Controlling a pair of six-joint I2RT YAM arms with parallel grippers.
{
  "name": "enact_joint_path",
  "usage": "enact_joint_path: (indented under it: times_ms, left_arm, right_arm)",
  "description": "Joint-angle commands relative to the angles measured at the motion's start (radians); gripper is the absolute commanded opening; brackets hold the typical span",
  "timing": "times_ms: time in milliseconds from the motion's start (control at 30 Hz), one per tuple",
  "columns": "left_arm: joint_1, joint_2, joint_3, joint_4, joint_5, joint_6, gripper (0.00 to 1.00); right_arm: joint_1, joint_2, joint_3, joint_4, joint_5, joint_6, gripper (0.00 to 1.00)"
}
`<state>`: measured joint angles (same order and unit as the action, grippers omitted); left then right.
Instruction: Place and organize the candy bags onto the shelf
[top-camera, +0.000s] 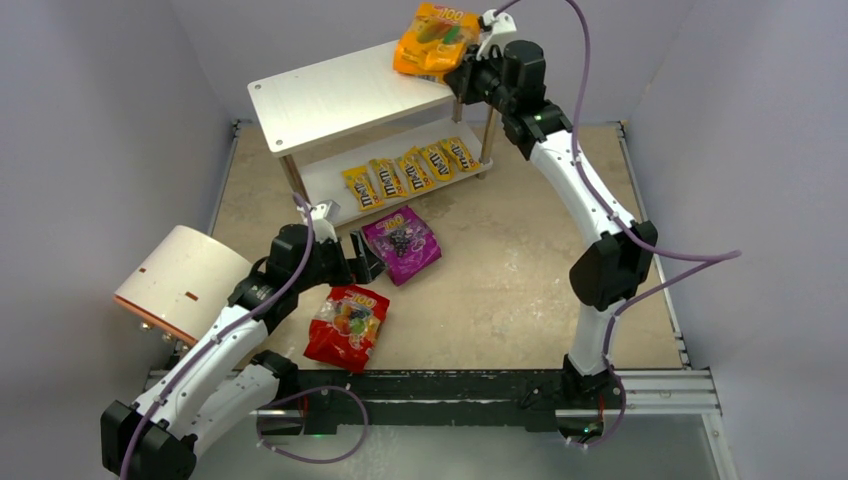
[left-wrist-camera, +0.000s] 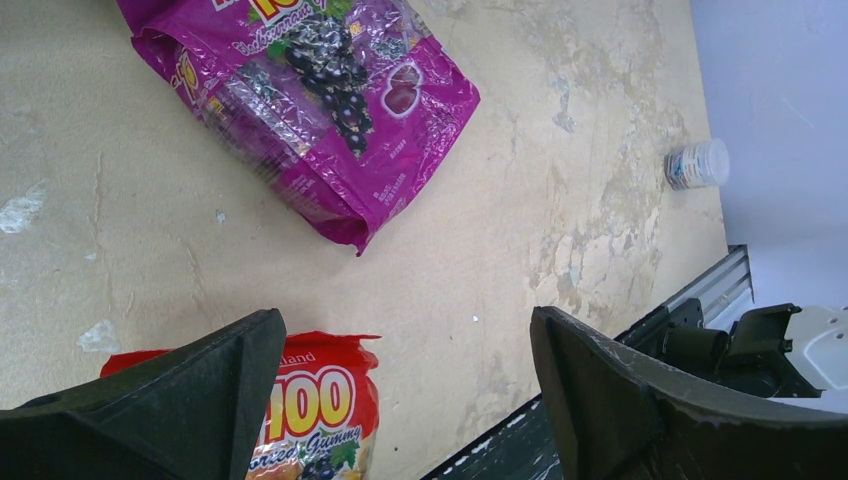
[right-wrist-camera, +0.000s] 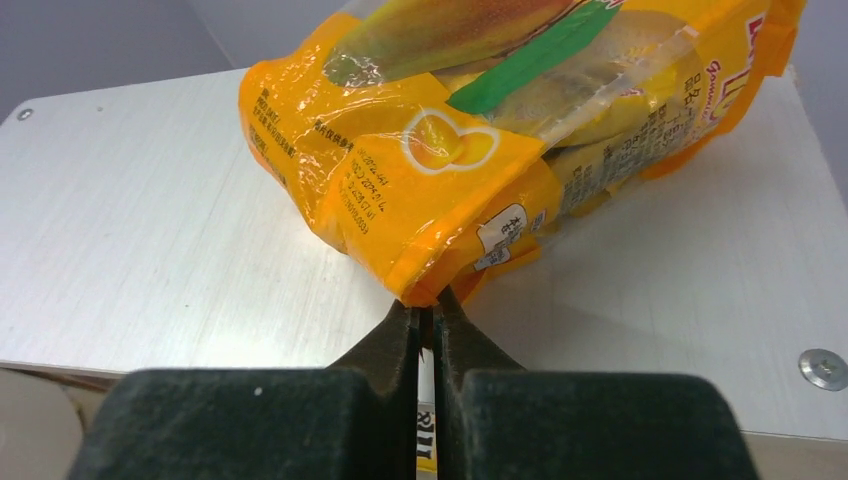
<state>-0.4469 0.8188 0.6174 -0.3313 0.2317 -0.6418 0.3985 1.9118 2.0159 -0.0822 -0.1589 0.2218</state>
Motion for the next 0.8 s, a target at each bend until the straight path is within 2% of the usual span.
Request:
enact_joint_path:
  times_ms: [0,200,300,433,600,767]
  left_arm:
    - [0.004,0.002,0.009,0.018,-0.001,0.019,0.98]
    - [0.004,0.017,0.013,0.028,0.006,0.019,0.98]
    - [0.004,0.023,0.016,0.031,0.008,0.020,0.98]
    - [0.004,0.019,0.016,0.028,0.008,0.022,0.98]
    - [0.004,0.011,0.015,0.025,0.008,0.025,0.98]
    - [0.004,0.012,0.015,0.032,0.014,0.025,0.98]
  right_arm:
    - [0.005,-0.062,-0.021,0.004,-0.133,-0.026,0.00]
    - [0.003,-0.116,-0.045,-0.120,-0.455,-0.261,0.00]
    - [0.000,-0.149,-0.055,-0.177,-0.483,-0.326,0.00]
    - [-0.017,-0.194,-0.096,-0.188,-0.418,-0.360,0.00]
    - [-0.096,-0.209,-0.110,-0.232,-0.344,-0.391,0.00]
    - [-0.138,-0.193,-0.112,-0.192,-0.164,-0.372,0.09]
